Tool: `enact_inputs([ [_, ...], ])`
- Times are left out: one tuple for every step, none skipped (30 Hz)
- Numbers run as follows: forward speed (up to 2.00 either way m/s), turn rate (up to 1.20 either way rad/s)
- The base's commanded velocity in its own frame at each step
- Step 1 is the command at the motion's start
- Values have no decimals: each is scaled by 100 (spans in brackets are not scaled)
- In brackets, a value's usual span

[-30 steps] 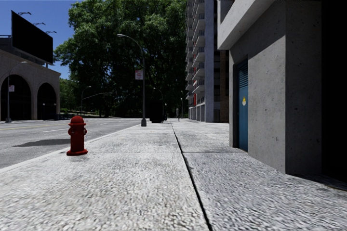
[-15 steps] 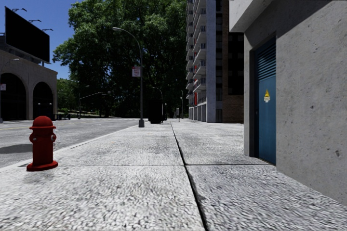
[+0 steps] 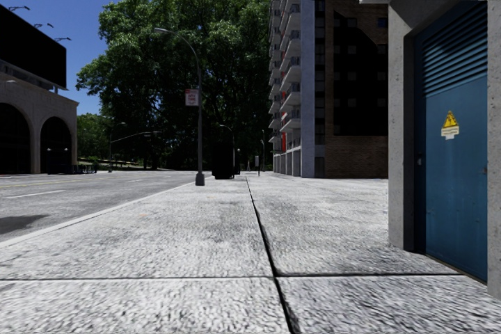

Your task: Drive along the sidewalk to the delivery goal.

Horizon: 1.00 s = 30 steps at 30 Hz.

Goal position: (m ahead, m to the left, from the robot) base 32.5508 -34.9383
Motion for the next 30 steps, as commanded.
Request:
enact_inputs([
  [200,0],
  [200,0],
  [200,0],
  [200,0],
  [200,0],
  [200,0],
  [200,0],
  [200,0],
  [200,0],
  [200,0],
  [200,0],
  [200,0],
  [200,0],
  [200,0],
  [200,0],
  [200,0],
  [200,0],
  [200,0],
  [200,0],
  [200,0],
  [200,0],
  [200,0],
  [200,0],
  [200,0],
  [200,0],
  [200,0],
  [200,0],
  [200,-10],
  [200,-10],
  [200,-29],
])
